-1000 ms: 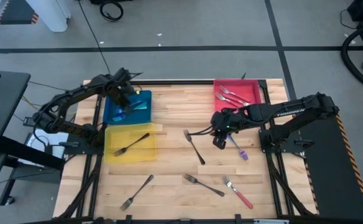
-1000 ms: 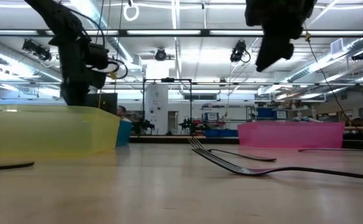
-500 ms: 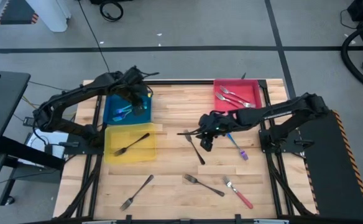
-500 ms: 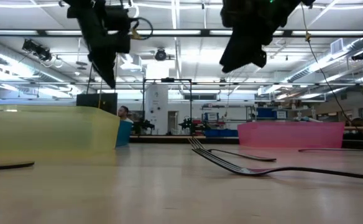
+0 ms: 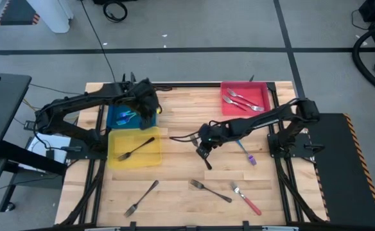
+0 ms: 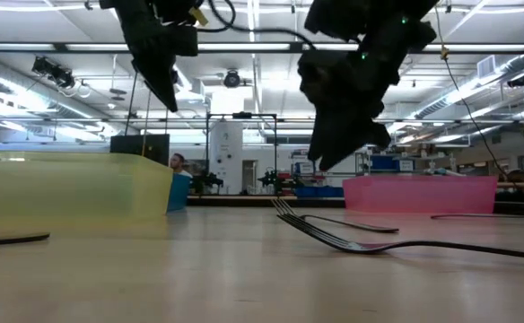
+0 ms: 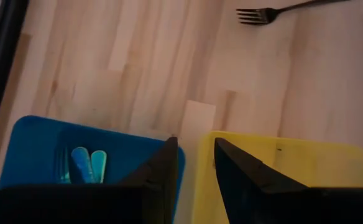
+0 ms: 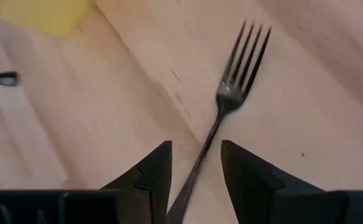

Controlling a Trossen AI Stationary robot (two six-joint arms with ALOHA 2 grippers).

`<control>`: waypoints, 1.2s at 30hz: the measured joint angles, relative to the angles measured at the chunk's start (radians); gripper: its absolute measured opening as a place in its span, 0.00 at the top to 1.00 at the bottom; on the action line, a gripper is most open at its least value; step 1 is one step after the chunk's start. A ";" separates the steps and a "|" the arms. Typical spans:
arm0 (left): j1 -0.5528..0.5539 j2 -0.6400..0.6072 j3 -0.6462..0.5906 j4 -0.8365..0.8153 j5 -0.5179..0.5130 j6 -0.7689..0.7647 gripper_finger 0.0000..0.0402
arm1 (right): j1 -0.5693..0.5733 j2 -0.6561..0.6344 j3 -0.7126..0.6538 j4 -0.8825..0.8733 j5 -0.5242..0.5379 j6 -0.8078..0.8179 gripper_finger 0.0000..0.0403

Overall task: Sort silverware by color (type)
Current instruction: Put the black fork into the yellow bin

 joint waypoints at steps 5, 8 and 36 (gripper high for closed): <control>-0.033 0.000 0.000 -0.004 0.000 -0.017 0.74 | -0.001 0.081 0.000 0.014 -0.004 0.014 0.64; -0.050 0.000 0.000 -0.004 0.000 -0.022 0.74 | -0.002 0.125 0.000 0.032 -0.004 0.014 0.64; -0.085 0.000 0.000 0.009 -0.001 -0.040 0.74 | -0.004 0.214 0.043 -0.101 0.197 0.063 0.70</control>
